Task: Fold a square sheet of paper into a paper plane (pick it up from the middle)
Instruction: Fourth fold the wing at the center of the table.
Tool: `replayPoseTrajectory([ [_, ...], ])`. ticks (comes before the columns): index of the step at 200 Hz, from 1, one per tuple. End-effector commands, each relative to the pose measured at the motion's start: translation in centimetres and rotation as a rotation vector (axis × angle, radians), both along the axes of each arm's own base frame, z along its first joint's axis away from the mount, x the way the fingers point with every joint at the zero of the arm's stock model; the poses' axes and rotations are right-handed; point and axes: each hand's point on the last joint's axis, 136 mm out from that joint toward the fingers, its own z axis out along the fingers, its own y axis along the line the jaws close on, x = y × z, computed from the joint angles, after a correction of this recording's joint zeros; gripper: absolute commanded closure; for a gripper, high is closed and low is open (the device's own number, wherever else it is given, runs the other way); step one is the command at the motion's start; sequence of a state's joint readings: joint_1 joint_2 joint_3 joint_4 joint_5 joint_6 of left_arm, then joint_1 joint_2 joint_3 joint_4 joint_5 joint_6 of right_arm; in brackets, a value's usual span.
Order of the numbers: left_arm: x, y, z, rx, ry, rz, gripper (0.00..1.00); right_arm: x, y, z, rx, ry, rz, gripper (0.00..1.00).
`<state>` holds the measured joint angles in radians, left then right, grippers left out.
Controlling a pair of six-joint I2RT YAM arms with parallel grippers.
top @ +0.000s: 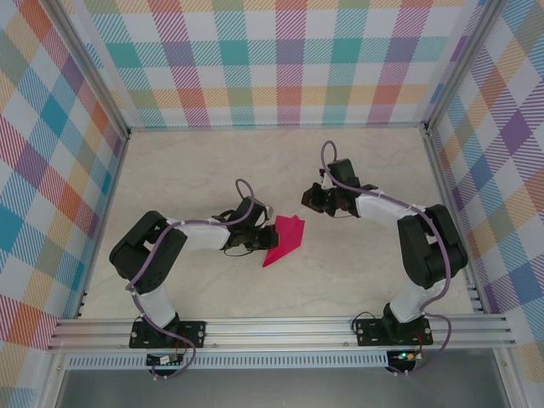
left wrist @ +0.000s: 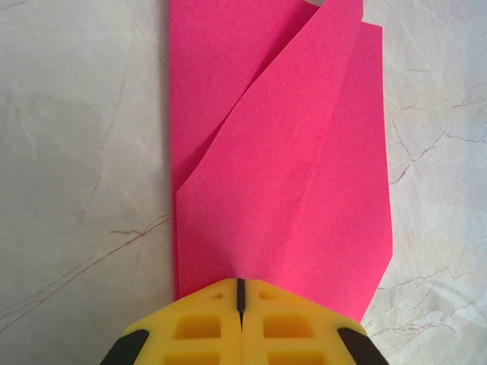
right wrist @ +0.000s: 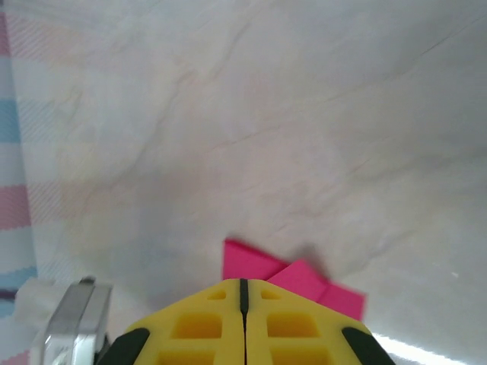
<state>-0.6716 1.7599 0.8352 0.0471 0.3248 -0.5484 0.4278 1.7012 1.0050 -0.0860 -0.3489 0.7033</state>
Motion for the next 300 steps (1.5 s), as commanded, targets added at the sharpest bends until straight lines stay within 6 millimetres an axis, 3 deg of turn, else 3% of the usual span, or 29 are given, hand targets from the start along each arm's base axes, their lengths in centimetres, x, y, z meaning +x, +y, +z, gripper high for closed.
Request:
replayPoseTrajectory([
  [1,-3.5,3.5,-4.7,0.179,0.162,0.01,1.0,-3.6,2.0,-2.1,0.022,0.117,0.06,0.94],
  [28,-3.3,3.3,-4.6,0.167,0.158,0.013,1.0,-5.2,4.2,-3.1,0.043,0.153,0.109,0.93],
  [60,-3.2,2.9,-4.4,0.149,0.16,0.01,1.0,-5.8,5.8,-4.7,0.06,0.198,0.138,0.93],
  [108,-2.8,2.5,-3.2,0.127,0.143,0.015,1.0,-6.5,5.0,-7.9,-0.014,0.279,0.108,0.94],
  [144,-1.6,1.0,1.0,0.036,0.078,0.013,1.0,-7.3,3.6,-9.8,-0.087,0.317,0.087,0.94],
  [168,-0.8,0.2,4.9,-0.033,0.023,0.024,0.85,-7.5,3.0,-10.4,-0.124,0.325,0.078,0.94],
  [192,-0.6,-0.3,7.0,-0.093,-0.004,0.033,0.81,-7.7,2.8,-10.7,-0.134,0.331,0.074,0.94],
  [253,-1.6,-2.1,5.7,-0.182,0.087,0.003,0.82,-7.7,2.6,-11.3,-0.147,0.35,0.064,0.95],
  [300,-2.4,-1.7,2.9,-0.122,0.146,0.002,0.86,-7.8,2.4,-11.7,-0.16,0.368,0.051,0.95],
])
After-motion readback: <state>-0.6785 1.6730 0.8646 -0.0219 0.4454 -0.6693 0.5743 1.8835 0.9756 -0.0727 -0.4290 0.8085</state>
